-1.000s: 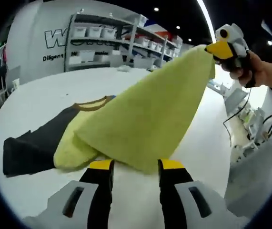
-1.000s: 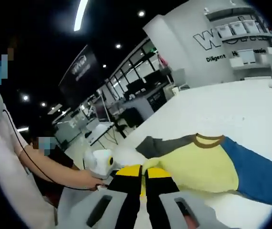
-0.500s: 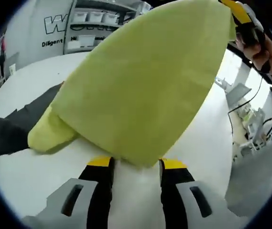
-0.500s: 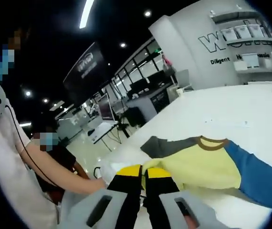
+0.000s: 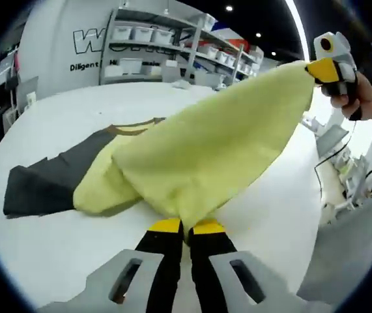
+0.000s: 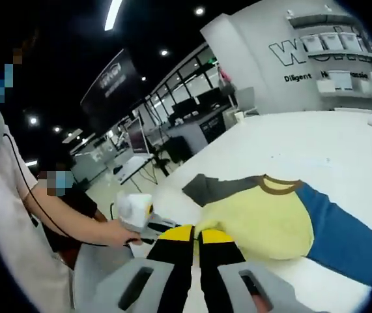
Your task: Fold the garment on the visible template until the final outline fits inside the template.
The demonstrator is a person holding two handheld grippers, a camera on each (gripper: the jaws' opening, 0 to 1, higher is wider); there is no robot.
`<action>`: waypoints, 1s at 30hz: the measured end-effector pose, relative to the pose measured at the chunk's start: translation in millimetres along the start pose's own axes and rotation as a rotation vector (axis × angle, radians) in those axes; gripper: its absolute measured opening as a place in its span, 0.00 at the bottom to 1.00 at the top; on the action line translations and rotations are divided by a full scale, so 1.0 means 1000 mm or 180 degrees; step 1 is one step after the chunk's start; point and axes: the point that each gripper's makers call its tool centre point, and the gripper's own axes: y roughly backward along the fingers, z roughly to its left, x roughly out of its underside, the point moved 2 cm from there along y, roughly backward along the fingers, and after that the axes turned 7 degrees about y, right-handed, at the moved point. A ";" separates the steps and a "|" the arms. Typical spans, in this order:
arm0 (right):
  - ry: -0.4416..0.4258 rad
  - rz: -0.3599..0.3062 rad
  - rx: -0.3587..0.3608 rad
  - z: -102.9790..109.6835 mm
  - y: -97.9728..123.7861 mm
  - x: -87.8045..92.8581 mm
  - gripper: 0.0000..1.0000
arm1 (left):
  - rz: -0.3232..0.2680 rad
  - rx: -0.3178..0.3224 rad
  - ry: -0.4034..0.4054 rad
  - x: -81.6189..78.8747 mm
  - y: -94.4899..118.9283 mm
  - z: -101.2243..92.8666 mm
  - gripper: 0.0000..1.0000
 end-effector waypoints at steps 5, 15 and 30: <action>0.0172 0.0383 -0.0054 0.004 0.002 0.038 0.00 | 0.0123 -0.0138 -0.0344 0.003 0.040 0.013 0.01; 0.0240 0.1032 -0.0213 0.019 -0.002 0.126 0.00 | 0.0788 0.0006 -0.1284 0.053 0.061 -0.018 0.02; 0.0334 0.1555 -0.0112 0.012 0.013 0.202 0.00 | 0.1187 0.0534 -0.1159 0.097 0.060 -0.049 0.09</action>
